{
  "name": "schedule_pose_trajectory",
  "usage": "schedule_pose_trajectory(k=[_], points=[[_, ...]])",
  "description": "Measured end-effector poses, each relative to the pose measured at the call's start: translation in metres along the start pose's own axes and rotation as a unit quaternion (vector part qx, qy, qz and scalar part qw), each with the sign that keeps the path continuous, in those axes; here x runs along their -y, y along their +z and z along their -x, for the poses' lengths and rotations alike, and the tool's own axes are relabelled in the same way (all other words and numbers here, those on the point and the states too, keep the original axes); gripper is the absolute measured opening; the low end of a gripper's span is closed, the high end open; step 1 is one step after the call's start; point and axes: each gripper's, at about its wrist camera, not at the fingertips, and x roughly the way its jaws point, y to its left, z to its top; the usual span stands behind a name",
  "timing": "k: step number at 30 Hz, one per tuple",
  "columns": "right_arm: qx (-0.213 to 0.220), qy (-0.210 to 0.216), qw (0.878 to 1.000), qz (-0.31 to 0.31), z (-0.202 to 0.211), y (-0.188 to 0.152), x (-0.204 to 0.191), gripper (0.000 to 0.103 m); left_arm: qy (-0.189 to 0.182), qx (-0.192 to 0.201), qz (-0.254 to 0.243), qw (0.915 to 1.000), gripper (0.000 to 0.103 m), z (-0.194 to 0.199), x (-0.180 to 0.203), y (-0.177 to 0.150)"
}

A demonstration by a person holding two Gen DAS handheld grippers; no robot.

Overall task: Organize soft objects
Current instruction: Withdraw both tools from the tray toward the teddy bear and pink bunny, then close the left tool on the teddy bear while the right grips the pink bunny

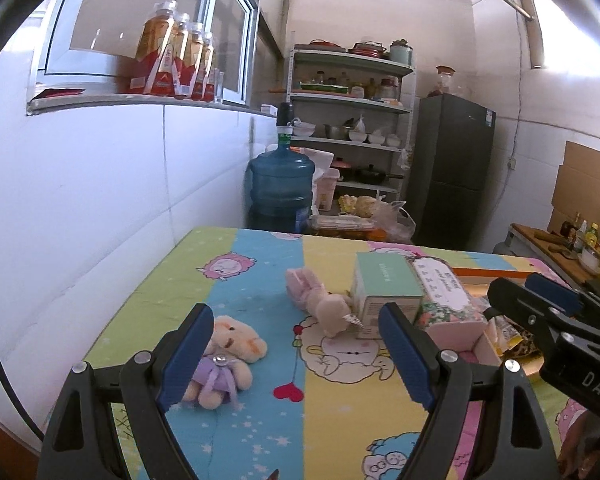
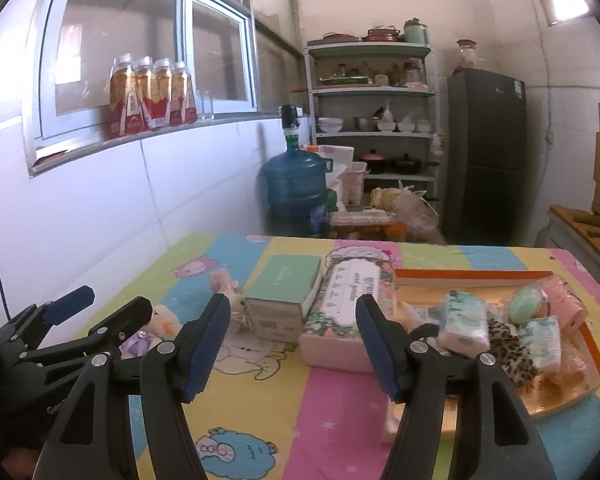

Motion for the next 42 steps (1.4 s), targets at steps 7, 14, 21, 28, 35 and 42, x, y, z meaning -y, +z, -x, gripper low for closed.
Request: schedule_pose_trajectory(k=[7, 14, 21, 28, 35, 42], points=[[-0.004, 0.006, 1.0, 0.002, -0.008, -0.001, -0.011, 0.067, 0.009, -0.001, 0.006, 0.9999, 0.084, -0.003, -0.016, -0.003], [-0.013, 0.018, 1.0, 0.009, -0.02, -0.003, -0.025, 0.067, 0.028, -0.016, 0.028, 0.9991, 0.084, -0.011, -0.048, -0.01], [-0.028, 0.034, 0.999, 0.015, -0.038, -0.007, -0.039, 0.067, 0.046, -0.034, 0.045, 0.9973, 0.084, -0.02, -0.074, -0.02], [-0.04, 0.045, 0.998, 0.022, -0.055, -0.008, -0.049, 0.067, 0.041, -0.064, 0.048, 0.9959, 0.084, -0.045, -0.084, -0.026], [-0.048, 0.044, 0.998, 0.019, -0.071, -0.01, -0.046, 0.067, -0.003, -0.11, 0.008, 0.9938, 0.084, -0.077, -0.088, -0.028], [-0.061, 0.048, 0.997, 0.021, -0.087, -0.011, -0.05, 0.067, -0.027, -0.142, -0.037, 0.9888, 0.084, -0.098, -0.088, -0.035]])
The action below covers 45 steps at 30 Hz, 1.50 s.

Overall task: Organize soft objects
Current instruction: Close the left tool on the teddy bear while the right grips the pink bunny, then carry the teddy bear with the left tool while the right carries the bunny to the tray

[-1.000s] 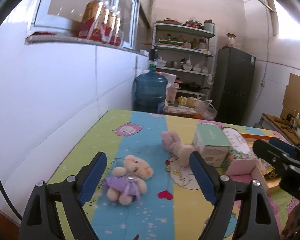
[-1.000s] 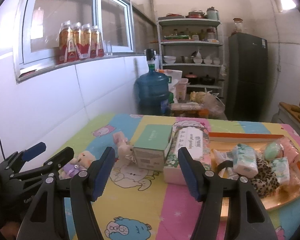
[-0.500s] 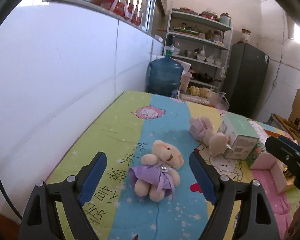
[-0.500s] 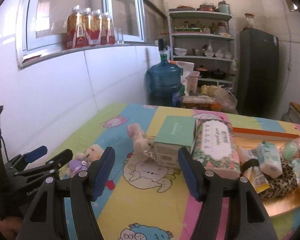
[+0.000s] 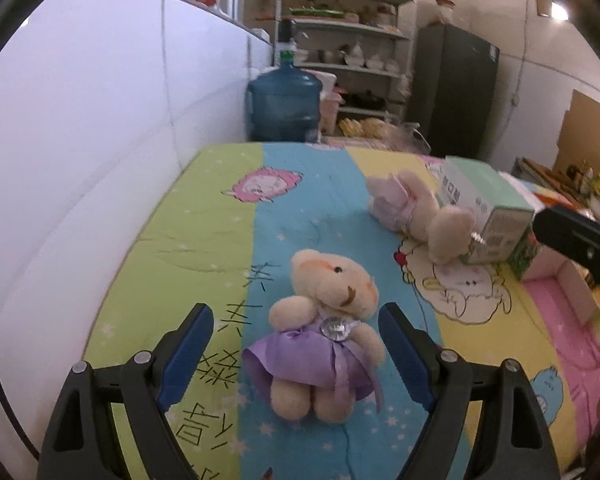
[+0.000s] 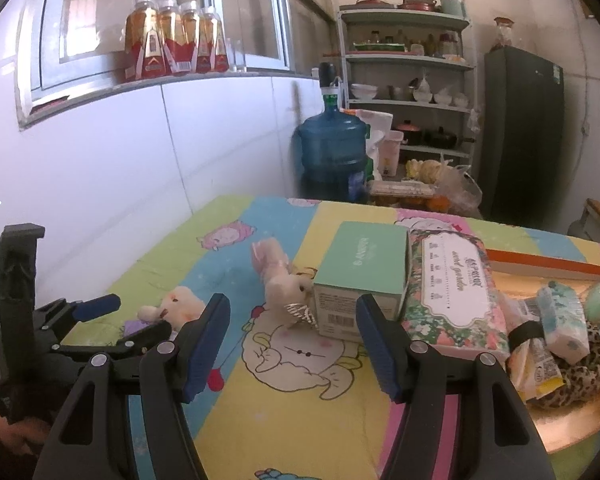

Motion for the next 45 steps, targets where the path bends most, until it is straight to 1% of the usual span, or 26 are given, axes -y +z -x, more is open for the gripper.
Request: schedule_pose_trajectory(k=[3, 4, 7, 9, 11, 13, 15, 17, 22, 24, 25, 27, 29, 31, 33, 38, 42, 45], points=[[-0.001, 0.002, 1.0, 0.007, -0.005, 0.003, -0.003, 0.067, -0.005, -0.016, -0.002, 0.9999, 0.084, -0.009, -0.003, -0.001], [0.001, 0.002, 1.0, 0.01, -0.007, 0.004, -0.004, 0.067, -0.016, -0.023, 0.003, 0.9996, 0.084, -0.012, -0.004, 0.0], [0.0, 0.003, 1.0, 0.015, -0.012, 0.007, -0.006, 0.067, -0.026, -0.032, 0.017, 0.999, 0.082, -0.017, -0.008, 0.001], [-0.002, 0.006, 1.0, 0.02, -0.016, 0.008, -0.008, 0.067, -0.04, -0.037, 0.023, 0.9982, 0.076, -0.019, -0.009, 0.002], [-0.005, 0.012, 1.0, 0.026, -0.021, 0.009, -0.008, 0.067, -0.063, -0.034, 0.024, 0.9971, 0.056, -0.019, -0.008, 0.001], [-0.013, 0.031, 0.999, 0.028, -0.028, 0.012, -0.008, 0.067, -0.074, -0.028, 0.019, 0.9966, 0.045, -0.017, -0.004, 0.0], [-0.021, 0.049, 0.998, 0.028, -0.034, 0.016, -0.007, 0.067, -0.065, -0.019, 0.009, 0.9977, 0.042, -0.012, 0.002, -0.001], [-0.031, 0.056, 0.997, 0.042, -0.044, 0.023, -0.008, 0.067, -0.062, -0.007, 0.008, 0.998, 0.035, -0.007, 0.003, -0.002], [-0.063, 0.085, 0.99, 0.095, -0.07, 0.042, -0.02, 0.067, -0.064, 0.004, 0.034, 0.9973, 0.035, -0.003, -0.003, -0.004], [-0.079, 0.07, 0.987, 0.123, -0.085, 0.048, -0.028, 0.066, -0.068, 0.006, 0.04, 0.9969, 0.035, -0.002, -0.004, -0.004], [-0.088, 0.062, 0.985, 0.137, -0.093, 0.05, -0.032, 0.064, -0.068, 0.007, 0.041, 0.9968, 0.035, -0.002, -0.005, -0.004], [-0.112, 0.053, 0.98, 0.156, -0.109, 0.052, -0.037, 0.051, -0.075, 0.008, 0.045, 0.9962, 0.035, -0.001, -0.006, -0.005], [-0.133, 0.039, 0.976, 0.169, -0.122, 0.051, -0.041, 0.046, -0.084, 0.007, 0.05, 0.9952, 0.034, -0.002, -0.008, -0.005], [-0.144, 0.028, 0.972, 0.182, -0.13, 0.048, -0.044, 0.043, -0.09, 0.008, 0.053, 0.9945, 0.034, -0.001, -0.01, -0.005], [-0.156, 0.022, 0.969, 0.19, -0.139, 0.044, -0.047, 0.025, -0.093, 0.011, 0.054, 0.9941, 0.034, 0.0, -0.011, -0.005], [-0.149, 0.018, 0.97, 0.192, -0.14, 0.038, -0.05, 0.02, -0.096, 0.013, 0.057, 0.9936, 0.034, 0.0, -0.012, -0.003], [-0.125, 0.024, 0.976, 0.177, -0.131, 0.038, -0.044, 0.019, -0.088, 0.02, 0.057, 0.9943, 0.034, 0.002, -0.012, -0.001], [-0.096, 0.034, 0.982, 0.159, -0.114, 0.044, -0.039, 0.017, -0.084, 0.029, 0.062, 0.9941, 0.034, 0.006, -0.014, 0.001]])
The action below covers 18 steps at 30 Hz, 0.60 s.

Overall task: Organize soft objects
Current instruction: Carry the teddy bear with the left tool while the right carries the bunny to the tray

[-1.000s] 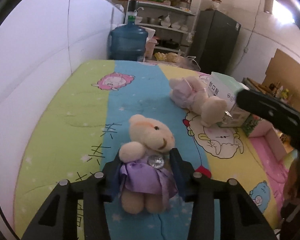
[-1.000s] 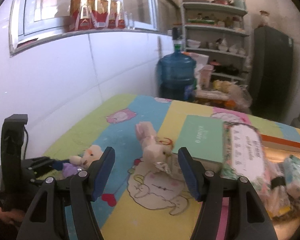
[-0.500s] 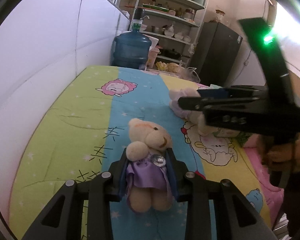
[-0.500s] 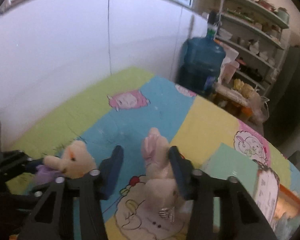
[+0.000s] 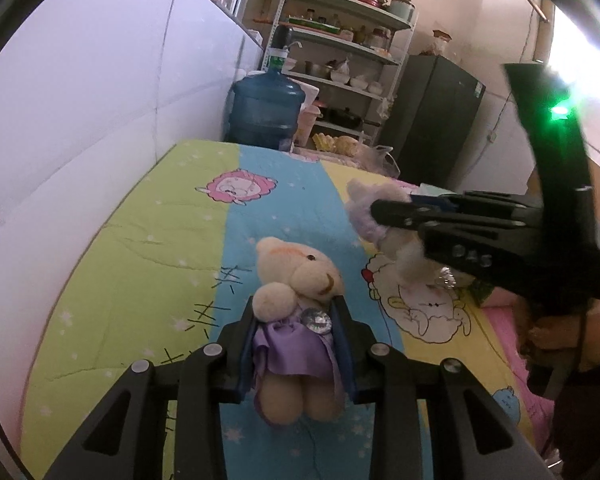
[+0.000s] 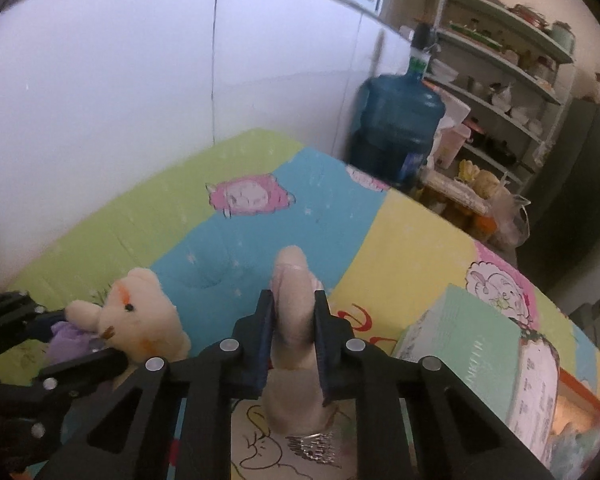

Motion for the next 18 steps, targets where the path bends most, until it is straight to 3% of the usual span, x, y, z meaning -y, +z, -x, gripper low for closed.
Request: schedule_pose_trajectory(k=[10, 18], points=[[0.075, 0.014, 0.997, -0.03, 0.067, 0.003, -0.009, 0.017, 0.019, 0.053, 0.006, 0.9984, 0.034, 0.041, 0.009, 0.005], [0.115, 0.01, 0.992, -0.045, 0.115, -0.008, -0.013, 0.017, 0.024, 0.068, -0.006, 0.9973, 0.034, 0.062, 0.026, 0.006]])
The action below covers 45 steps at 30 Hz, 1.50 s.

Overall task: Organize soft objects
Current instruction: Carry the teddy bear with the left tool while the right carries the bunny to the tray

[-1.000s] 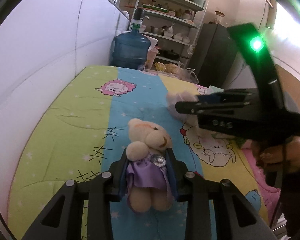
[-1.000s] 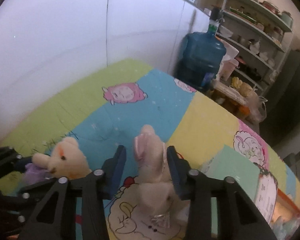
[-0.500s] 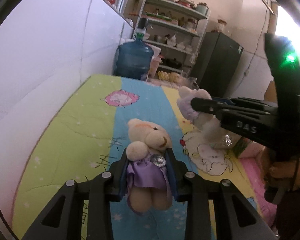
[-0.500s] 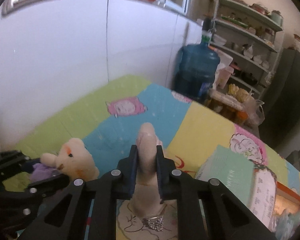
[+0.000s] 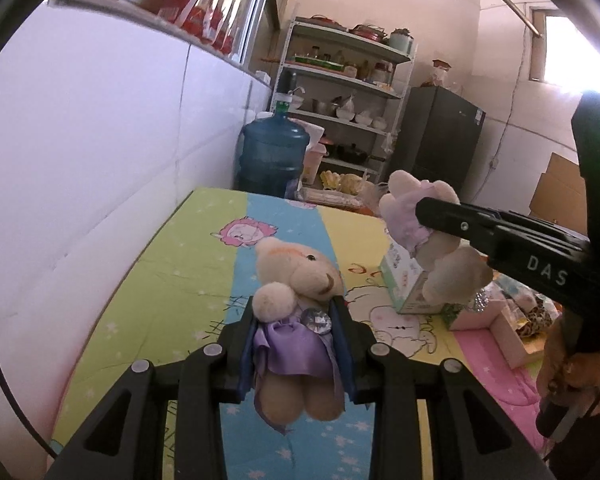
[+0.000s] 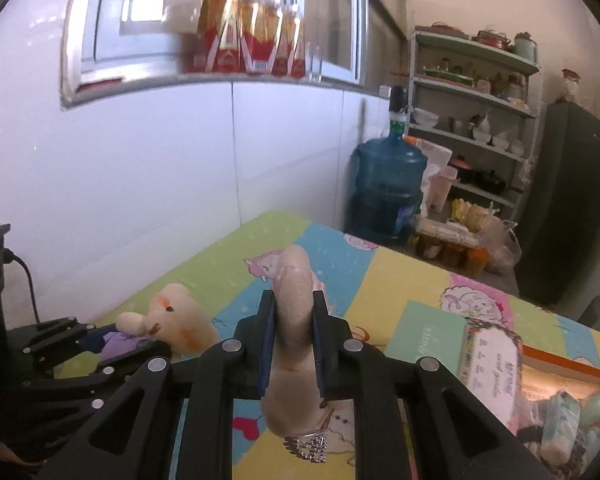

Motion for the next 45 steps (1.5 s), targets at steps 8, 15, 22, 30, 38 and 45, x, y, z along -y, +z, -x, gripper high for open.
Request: schedule_pose_trajectory(k=[8, 15, 22, 30, 38, 45], points=[[0.023, -0.005, 0.999, -0.025, 0.042, -0.013, 0.013, 0.017, 0.001, 0.016, -0.019, 0.9997, 0.034, 0.019, 0.035, 0.002], [0.043, -0.015, 0.998, -0.041, 0.074, -0.022, 0.031, 0.017, -0.002, 0.034, -0.035, 0.9988, 0.034, 0.029, 0.069, 0.003], [0.056, -0.03, 0.996, -0.061, 0.099, -0.033, 0.06, 0.017, 0.001, 0.033, -0.049, 0.9983, 0.034, 0.023, 0.1, 0.005], [0.061, -0.047, 0.994, -0.082, 0.12, -0.047, 0.095, 0.017, -0.003, 0.026, -0.058, 0.9979, 0.034, 0.01, 0.133, 0.005], [0.068, -0.065, 0.99, -0.104, 0.139, -0.062, 0.127, 0.017, -0.016, 0.024, -0.075, 0.9968, 0.034, 0.0, 0.166, 0.006], [0.072, -0.077, 0.987, -0.118, 0.155, -0.074, 0.151, 0.017, -0.024, 0.023, -0.088, 0.9956, 0.034, -0.007, 0.193, 0.006]])
